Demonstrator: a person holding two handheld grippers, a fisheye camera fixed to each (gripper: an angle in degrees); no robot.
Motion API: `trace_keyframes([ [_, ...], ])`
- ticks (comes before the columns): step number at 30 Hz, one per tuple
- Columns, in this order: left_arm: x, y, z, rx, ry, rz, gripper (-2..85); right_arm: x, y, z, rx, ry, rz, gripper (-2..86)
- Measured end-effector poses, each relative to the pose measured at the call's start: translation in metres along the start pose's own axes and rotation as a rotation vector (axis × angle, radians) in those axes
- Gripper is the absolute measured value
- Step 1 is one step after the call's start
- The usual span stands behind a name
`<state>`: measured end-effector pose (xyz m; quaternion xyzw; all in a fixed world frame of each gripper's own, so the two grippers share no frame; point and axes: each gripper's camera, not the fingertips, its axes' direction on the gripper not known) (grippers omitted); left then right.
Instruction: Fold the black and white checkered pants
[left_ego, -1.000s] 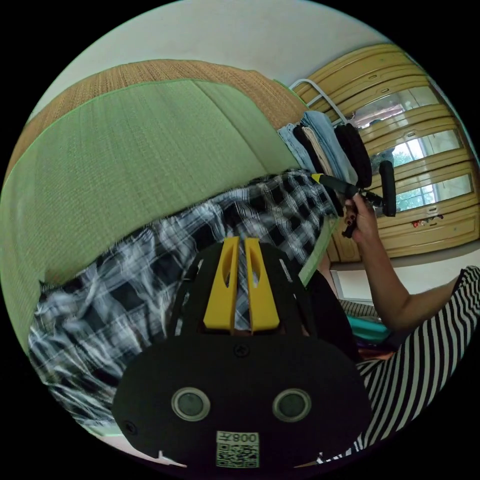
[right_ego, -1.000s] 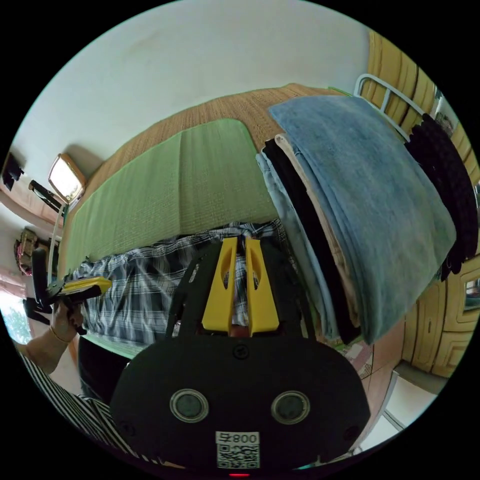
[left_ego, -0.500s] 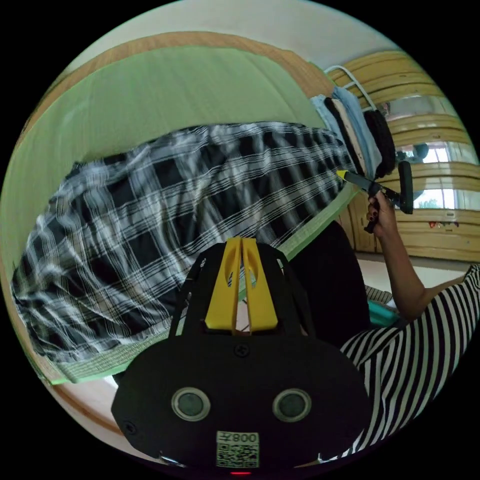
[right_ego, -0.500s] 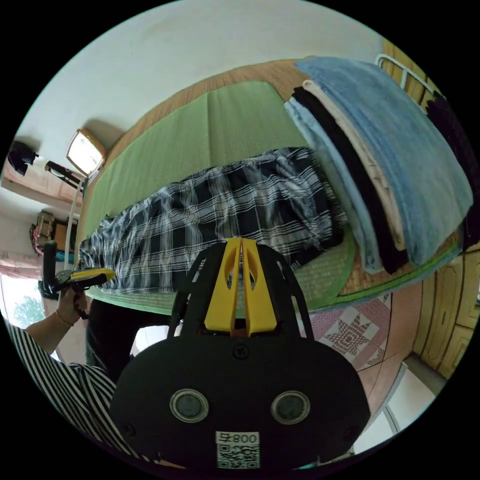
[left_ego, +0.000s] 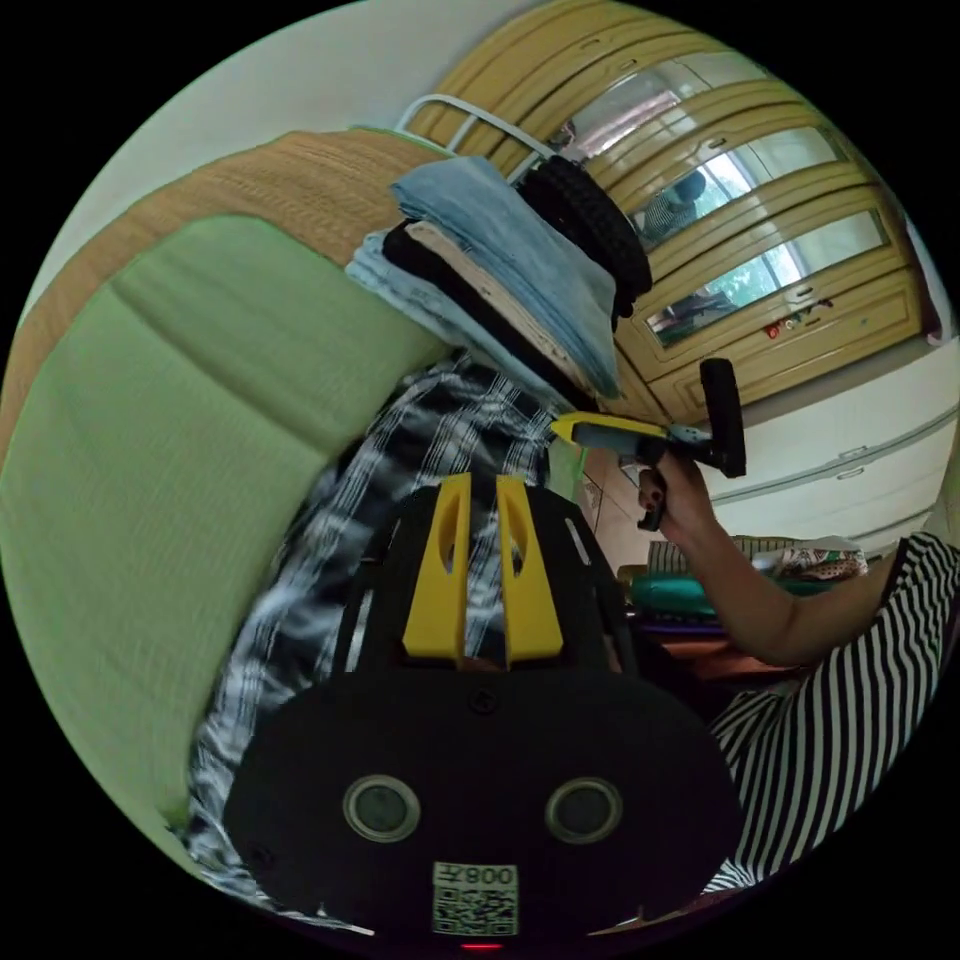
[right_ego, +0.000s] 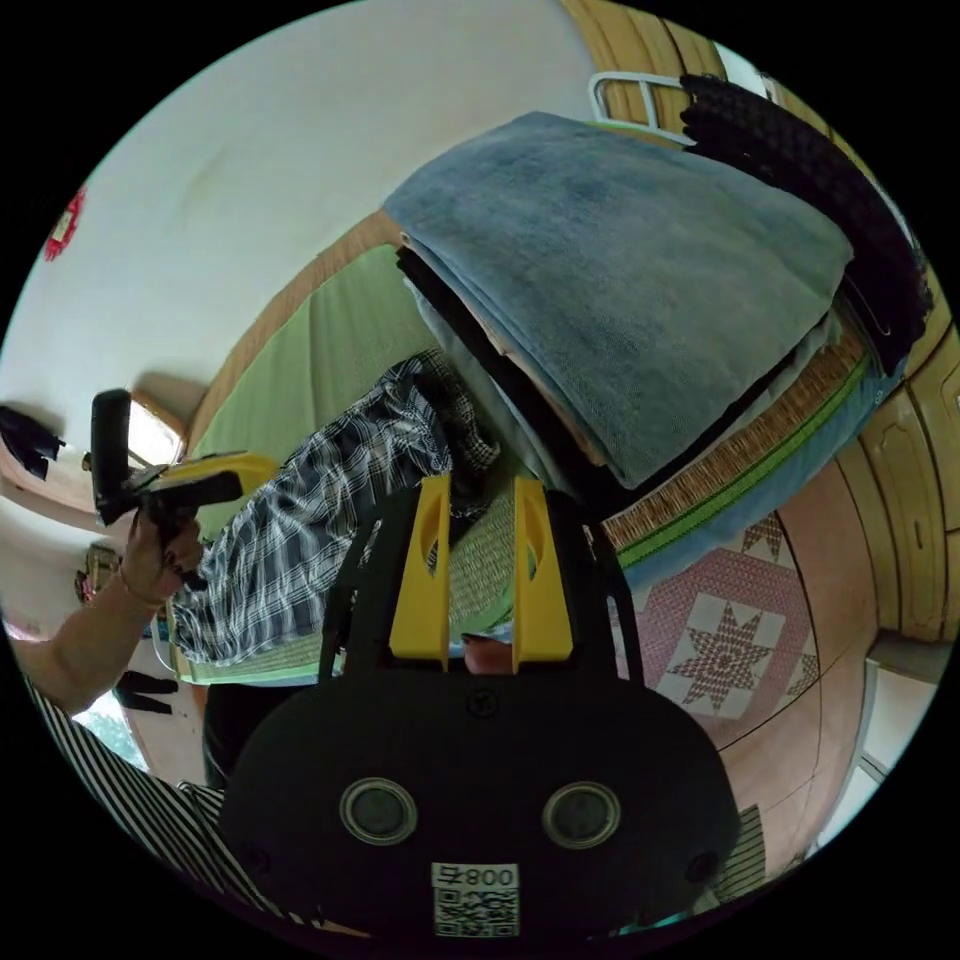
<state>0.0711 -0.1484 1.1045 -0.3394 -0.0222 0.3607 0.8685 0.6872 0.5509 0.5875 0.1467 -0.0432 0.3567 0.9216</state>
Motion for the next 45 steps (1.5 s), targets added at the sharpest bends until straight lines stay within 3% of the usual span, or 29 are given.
trace_keyframes([
  [12, 0.019, -0.110, 0.065, -0.295, -0.142, 0.136, 9.5, 0.022, 0.016, 0.024, 0.006, -0.140, 0.037, 7.0],
  [24, 0.053, -0.123, 0.042, -0.286, -0.077, 0.215, 3.4, 0.015, 0.036, 0.022, 0.081, -0.183, 0.045, 2.9],
  [34, 0.080, -0.092, -0.009, -0.289, -0.151, 0.343, 2.5, -0.027, 0.055, 0.017, 0.104, -0.207, 0.009, 2.7],
  [45, 0.055, 0.038, -0.141, -0.177, -0.152, 0.355, 1.1, -0.191, 0.090, 0.013, 0.055, -0.387, -0.338, 2.8],
])
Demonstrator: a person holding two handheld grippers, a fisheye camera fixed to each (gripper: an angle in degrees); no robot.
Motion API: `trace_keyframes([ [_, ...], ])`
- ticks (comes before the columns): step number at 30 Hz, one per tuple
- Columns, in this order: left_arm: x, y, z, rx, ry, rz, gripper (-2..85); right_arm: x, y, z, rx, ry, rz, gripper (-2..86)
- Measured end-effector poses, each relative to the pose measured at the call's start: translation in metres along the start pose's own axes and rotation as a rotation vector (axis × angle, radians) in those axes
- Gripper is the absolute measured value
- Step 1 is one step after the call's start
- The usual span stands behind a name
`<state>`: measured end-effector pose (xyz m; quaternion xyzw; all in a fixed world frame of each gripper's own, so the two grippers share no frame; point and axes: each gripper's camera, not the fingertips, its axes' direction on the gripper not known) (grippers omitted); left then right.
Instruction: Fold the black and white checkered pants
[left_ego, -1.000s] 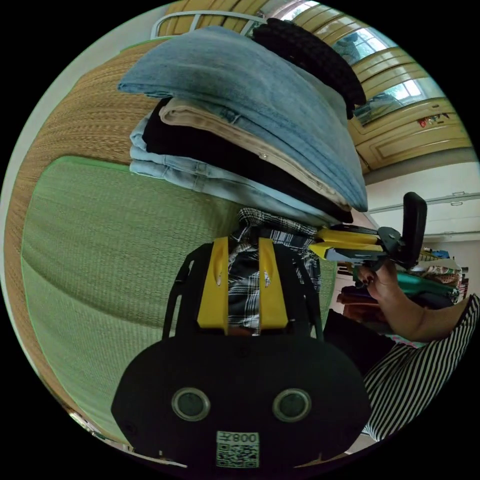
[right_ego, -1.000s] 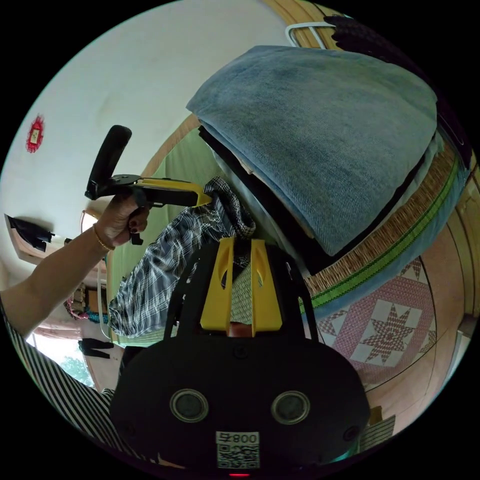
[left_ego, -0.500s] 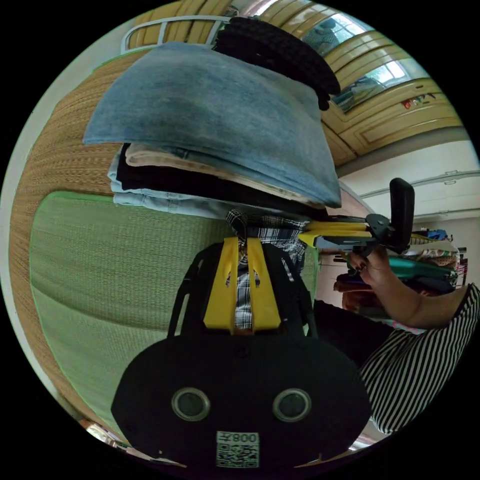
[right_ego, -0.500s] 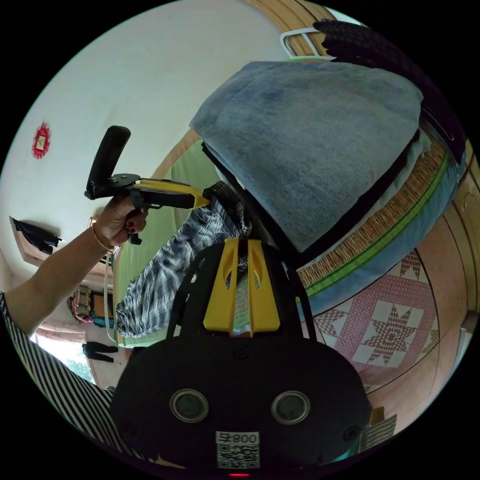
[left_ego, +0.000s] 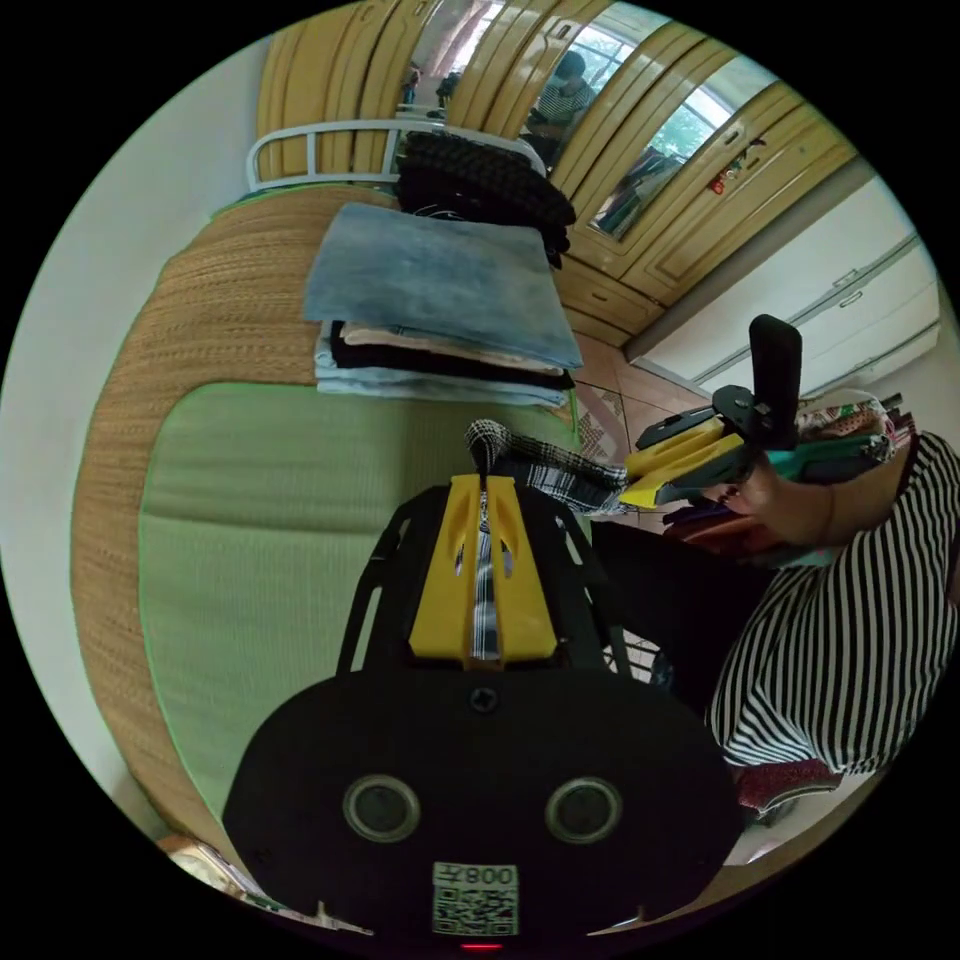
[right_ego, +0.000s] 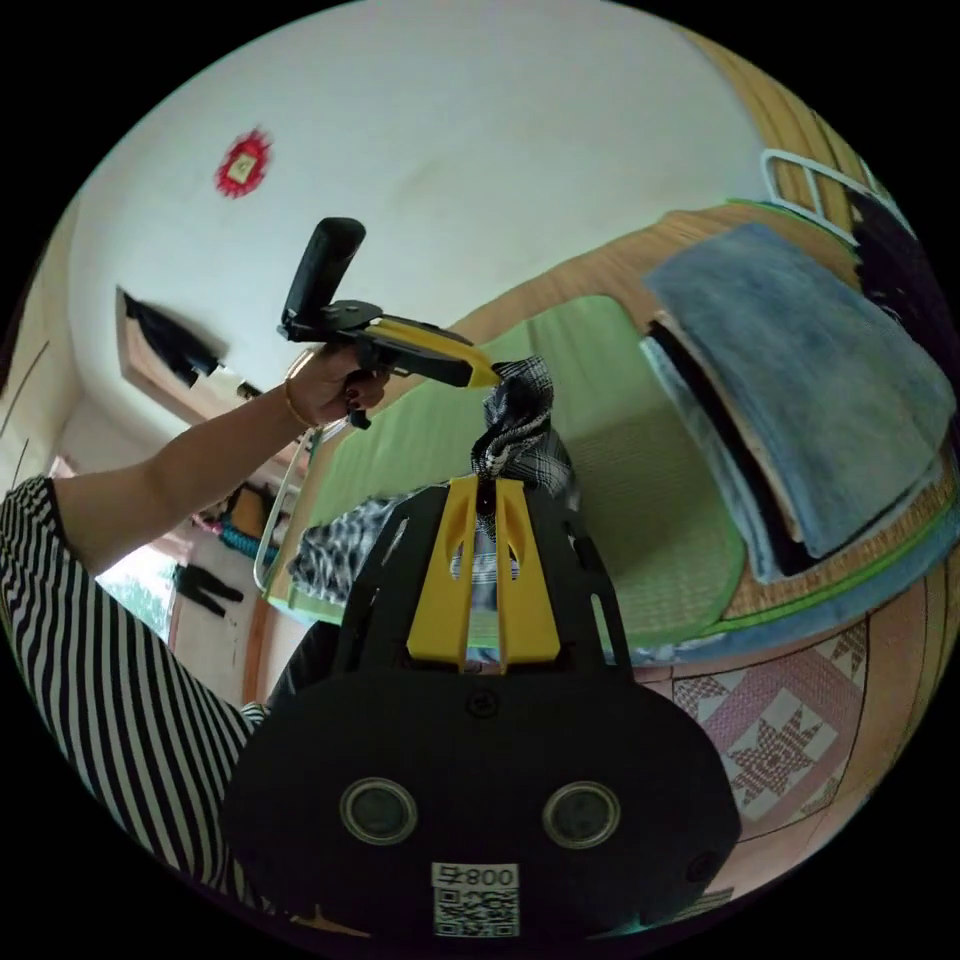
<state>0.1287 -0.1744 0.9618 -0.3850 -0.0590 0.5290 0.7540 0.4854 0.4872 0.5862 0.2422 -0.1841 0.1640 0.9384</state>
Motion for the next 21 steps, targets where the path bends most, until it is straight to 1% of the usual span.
trace_keyframes([
  [8, -0.007, 0.167, -0.039, 0.048, 0.007, -0.179, 0.9, -0.103, -0.013, 0.105, -0.190, -0.144, -0.170, 2.8],
  [12, -0.016, 0.251, -0.040, 0.070, 0.032, -0.293, 0.8, -0.147, -0.012, 0.167, -0.316, -0.157, -0.236, 2.8],
  [16, -0.029, 0.321, -0.028, 0.067, 0.054, -0.407, 0.8, -0.167, -0.011, 0.218, -0.418, -0.184, -0.232, 2.8],
  [21, -0.043, 0.386, -0.017, 0.084, 0.075, -0.535, 0.8, -0.195, -0.013, 0.281, -0.537, -0.194, -0.249, 3.0],
])
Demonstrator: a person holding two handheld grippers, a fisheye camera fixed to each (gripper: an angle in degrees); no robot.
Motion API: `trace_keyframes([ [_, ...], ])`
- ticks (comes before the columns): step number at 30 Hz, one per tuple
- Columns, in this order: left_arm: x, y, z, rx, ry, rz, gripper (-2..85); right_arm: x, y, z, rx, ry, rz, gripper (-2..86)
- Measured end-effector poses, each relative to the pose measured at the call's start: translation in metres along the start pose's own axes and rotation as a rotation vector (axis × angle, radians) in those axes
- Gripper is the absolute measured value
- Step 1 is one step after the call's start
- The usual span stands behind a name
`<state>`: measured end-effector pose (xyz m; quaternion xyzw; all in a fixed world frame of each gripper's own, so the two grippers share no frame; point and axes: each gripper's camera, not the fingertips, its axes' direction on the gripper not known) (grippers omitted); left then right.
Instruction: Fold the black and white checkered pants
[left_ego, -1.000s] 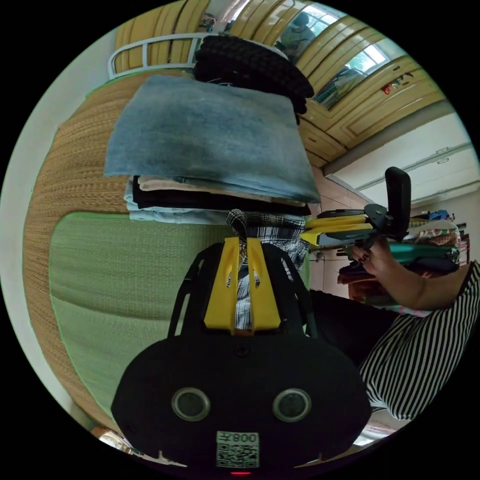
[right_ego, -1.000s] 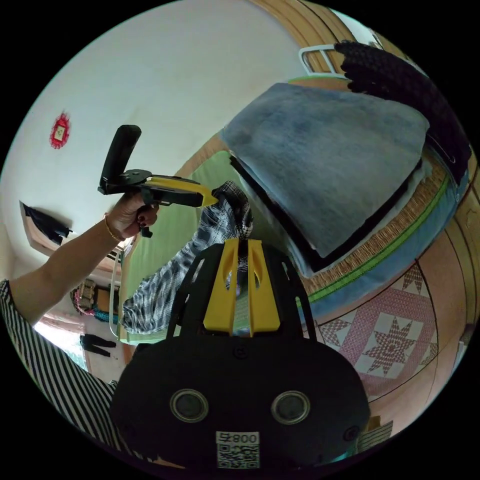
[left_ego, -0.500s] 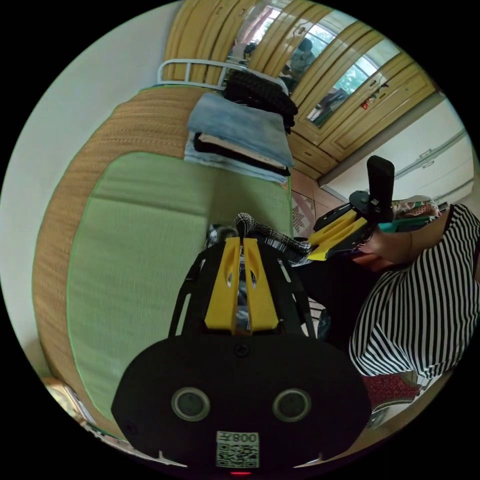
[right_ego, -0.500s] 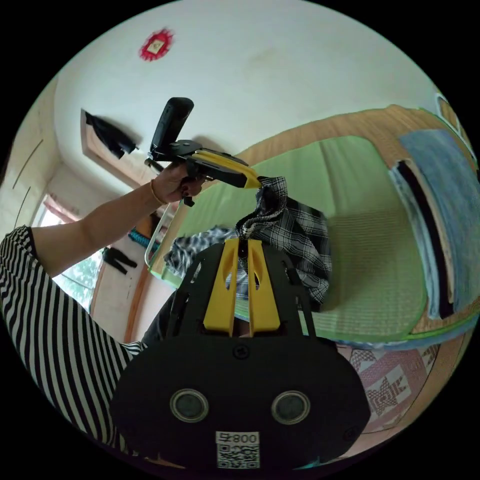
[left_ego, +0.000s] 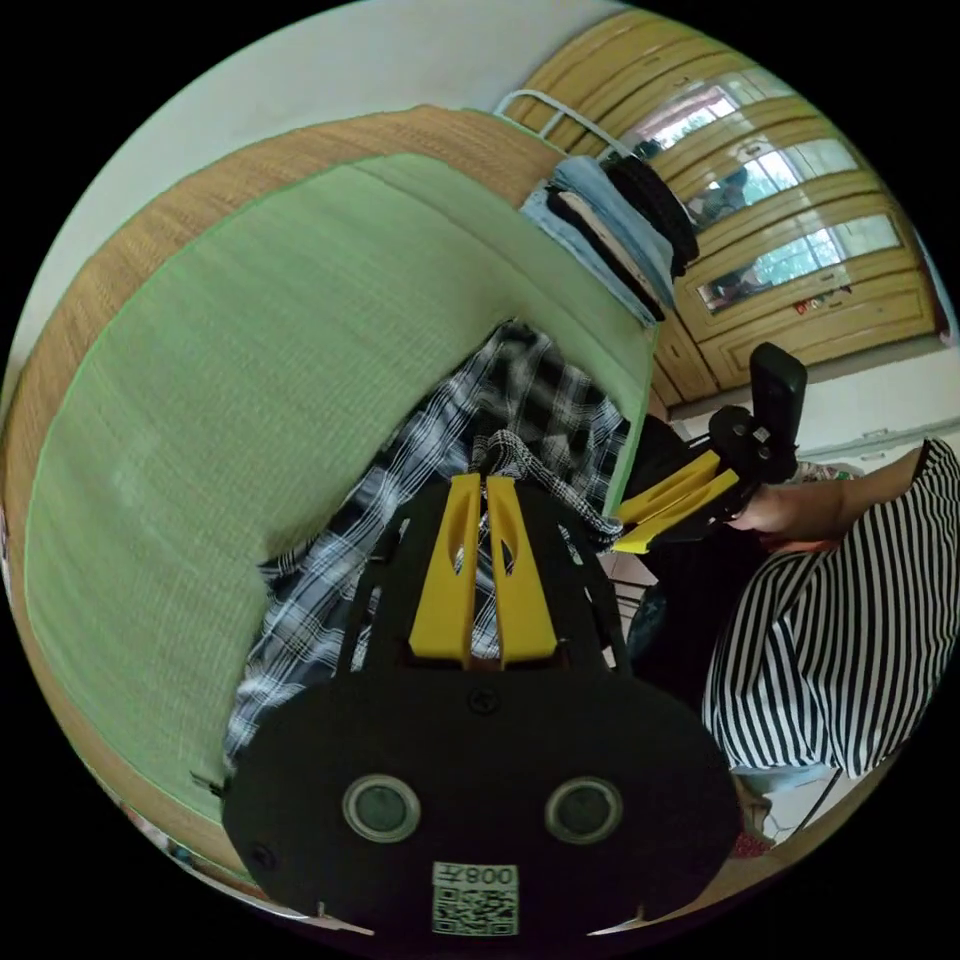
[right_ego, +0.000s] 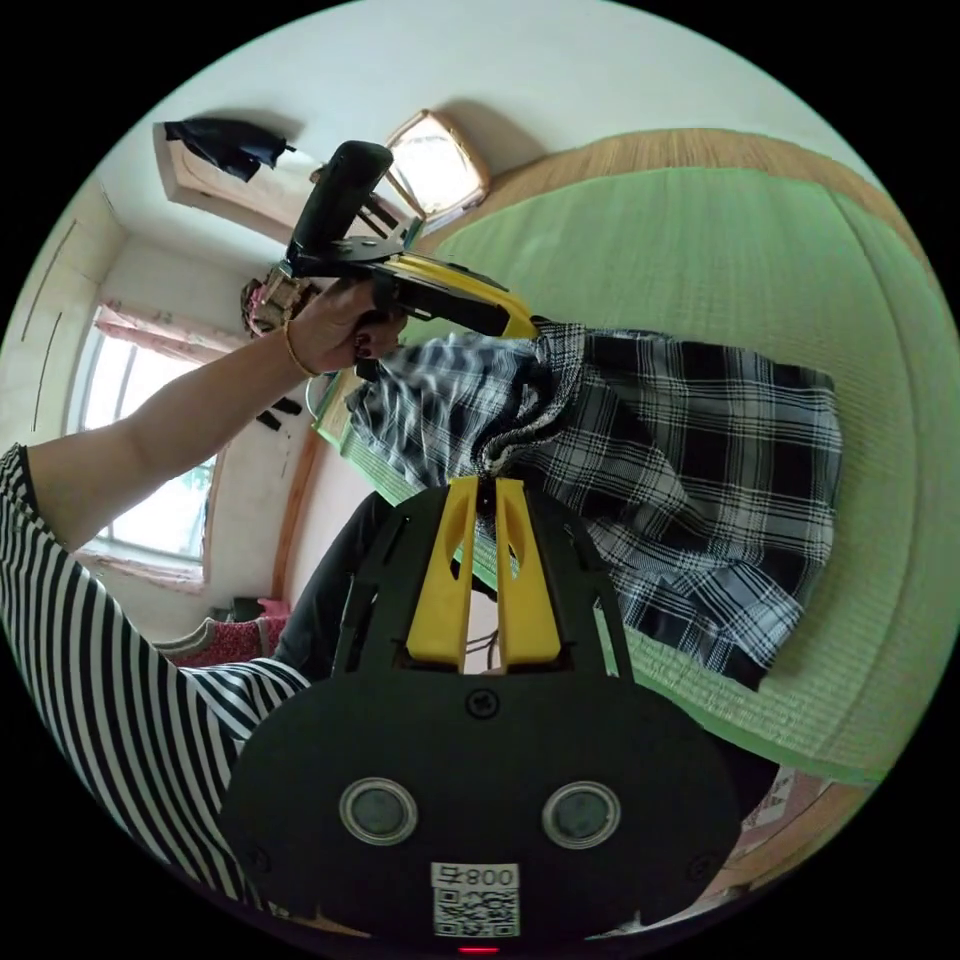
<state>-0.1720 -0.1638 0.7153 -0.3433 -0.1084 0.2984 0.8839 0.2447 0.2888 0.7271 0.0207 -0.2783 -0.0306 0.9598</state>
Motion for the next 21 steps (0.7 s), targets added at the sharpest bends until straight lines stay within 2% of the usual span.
trace_keyframes([
  [5, -0.028, 0.051, -0.011, 0.070, -0.116, -0.153, 0.5, -0.007, -0.031, 0.041, -0.087, -0.014, -0.020, 3.5],
  [9, -0.032, 0.092, -0.019, 0.246, 0.024, -0.220, 0.3, -0.014, -0.051, 0.073, -0.176, -0.014, -0.056, 4.7],
  [13, -0.020, 0.101, 0.010, 0.181, 0.124, -0.175, 0.2, -0.021, -0.064, 0.087, -0.209, 0.007, -0.078, 5.1],
  [16, -0.023, 0.112, 0.025, 0.121, -0.017, -0.212, 0.2, -0.025, -0.074, 0.092, -0.213, 0.011, -0.084, 5.1],
  [21, -0.039, 0.144, 0.012, 0.177, -0.051, -0.311, 0.1, -0.035, -0.088, 0.097, -0.219, 0.043, -0.109, 5.0],
])
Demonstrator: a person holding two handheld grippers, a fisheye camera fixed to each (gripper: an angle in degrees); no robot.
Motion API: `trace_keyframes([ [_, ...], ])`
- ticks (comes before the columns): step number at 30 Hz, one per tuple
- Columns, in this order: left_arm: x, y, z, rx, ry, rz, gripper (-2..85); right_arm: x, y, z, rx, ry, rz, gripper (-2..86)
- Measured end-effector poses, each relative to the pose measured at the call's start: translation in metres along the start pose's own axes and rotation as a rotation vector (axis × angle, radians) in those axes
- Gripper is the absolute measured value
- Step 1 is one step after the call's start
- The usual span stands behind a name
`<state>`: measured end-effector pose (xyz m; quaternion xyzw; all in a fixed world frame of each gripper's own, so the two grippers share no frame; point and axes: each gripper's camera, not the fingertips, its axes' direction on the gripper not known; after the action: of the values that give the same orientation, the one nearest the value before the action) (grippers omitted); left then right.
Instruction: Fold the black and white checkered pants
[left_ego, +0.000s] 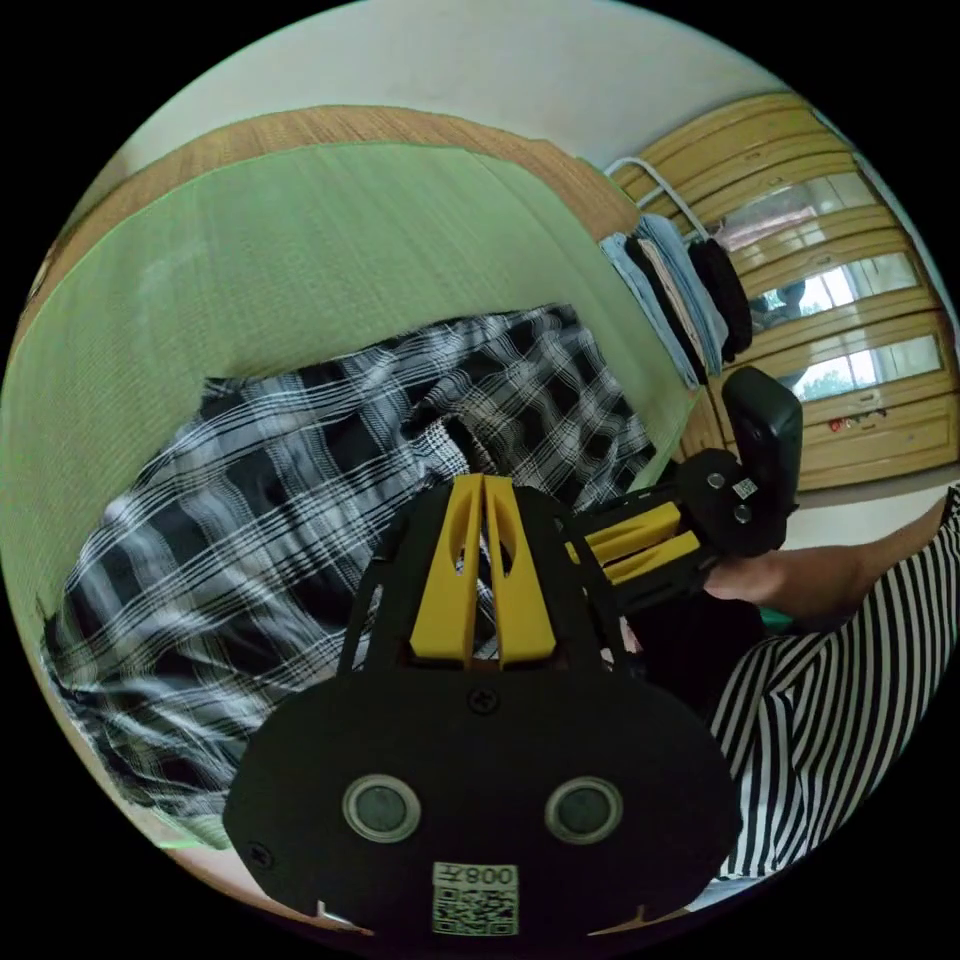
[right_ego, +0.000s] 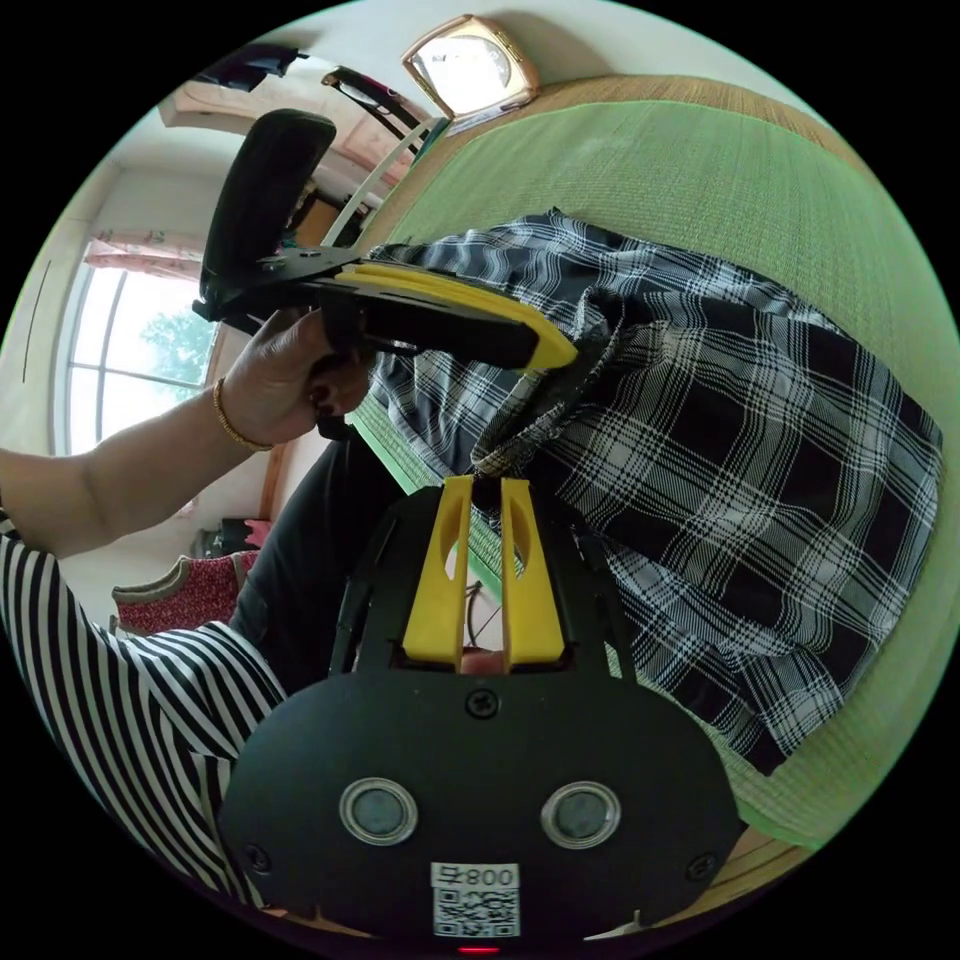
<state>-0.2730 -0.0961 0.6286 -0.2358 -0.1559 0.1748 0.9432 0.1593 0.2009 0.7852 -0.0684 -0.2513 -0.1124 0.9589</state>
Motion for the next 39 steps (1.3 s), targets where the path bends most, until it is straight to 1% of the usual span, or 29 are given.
trace_keyframes([
  [3, -0.009, 0.011, -0.006, 0.010, -0.032, -0.030, 0.1, -0.005, -0.006, -0.003, 0.014, 0.031, -0.009, 4.4],
  [6, -0.004, 0.017, -0.015, 0.096, 0.016, -0.021, 0.1, -0.010, -0.011, -0.007, 0.026, 0.059, -0.010, 3.8],
  [8, 0.005, 0.016, -0.015, 0.133, 0.093, 0.020, 0.1, -0.012, -0.015, -0.006, 0.018, 0.074, -0.018, 3.7],
  [9, 0.011, 0.013, -0.006, 0.096, 0.146, 0.039, 0.1, -0.014, -0.018, -0.004, 0.003, 0.095, -0.023, 3.6],
  [10, 0.014, 0.009, 0.006, 0.022, 0.155, 0.041, 0.1, -0.015, -0.020, -0.002, -0.004, 0.103, -0.029, 3.6],
  [11, 0.016, 0.008, 0.012, -0.018, 0.133, 0.042, 0.1, -0.018, -0.022, -0.001, -0.014, 0.114, -0.040, 3.5],
  [13, 0.012, 0.013, 0.031, -0.115, -0.055, 0.010, 0.1, -0.021, -0.025, -0.002, -0.016, 0.139, -0.052, 3.4],
  [14, 0.010, 0.016, 0.032, -0.115, -0.087, -0.002, 0.1, -0.023, -0.025, -0.004, -0.016, 0.153, -0.054, 3.4],
  [15, 0.005, 0.022, 0.032, -0.096, -0.090, -0.021, 0.1, -0.023, -0.024, -0.008, -0.010, 0.156, -0.049, 3.4],
  [17, -0.004, 0.032, 0.030, -0.062, -0.029, -0.070, 0.1, -0.021, -0.022, -0.017, 0.007, 0.150, -0.035, 3.3],
  [19, -0.013, 0.043, 0.030, -0.050, -0.036, -0.137, 0.1, -0.018, -0.017, -0.030, 0.039, 0.144, -0.018, 3.2],
  [22, -0.011, 0.049, 0.034, -0.035, -0.013, -0.143, 0.1, -0.006, -0.013, -0.046, 0.083, 0.156, 0.028, 2.5],
  [25, -0.007, 0.050, 0.042, -0.054, -0.028, -0.139, 0.1, 0.012, -0.015, -0.041, 0.041, 0.136, 0.076, 1.5],
  [26, -0.006, 0.051, 0.043, -0.050, -0.033, -0.143, 0.1, 0.020, -0.015, -0.035, -0.010, 0.113, 0.116, 1.1],
  [27, -0.001, 0.051, 0.041, -0.025, -0.055, -0.142, 0.1, 0.022, -0.012, -0.042, 0.022, 0.079, 0.121, 0.8],
  [29, 0.010, 0.053, 0.037, 0.029, -0.049, -0.108, 0.2, 0.024, -0.005, -0.059, 0.065, 0.086, 0.125, 0.5],
  [32, 0.040, 0.051, 0.044, 0.072, 0.046, -0.012, 0.5, 0.035, 0.016, -0.096, 0.141, 0.116, 0.171, 0.3],
  [34, 0.068, 0.046, 0.062, 0.052, 0.131, 0.076, 1.0, 0.049, 0.033, -0.116, 0.174, 0.151, 0.222, 0.2],
  [37, 0.100, 0.034, 0.089, 0.026, 0.157, 0.146, 1.7, 0.078, 0.060, -0.125, 0.134, 0.208, 0.328, 0.2],
  [38, 0.105, 0.031, 0.095, 0.018, 0.158, 0.152, 1.9, 0.088, 0.069, -0.121, 0.088, 0.188, 0.356, 0.2],
  [39, 0.114, 0.026, 0.105, 0.003, 0.162, 0.168, 2.2, 0.091, 0.077, -0.126, 0.134, 0.118, 0.357, 0.2],
])
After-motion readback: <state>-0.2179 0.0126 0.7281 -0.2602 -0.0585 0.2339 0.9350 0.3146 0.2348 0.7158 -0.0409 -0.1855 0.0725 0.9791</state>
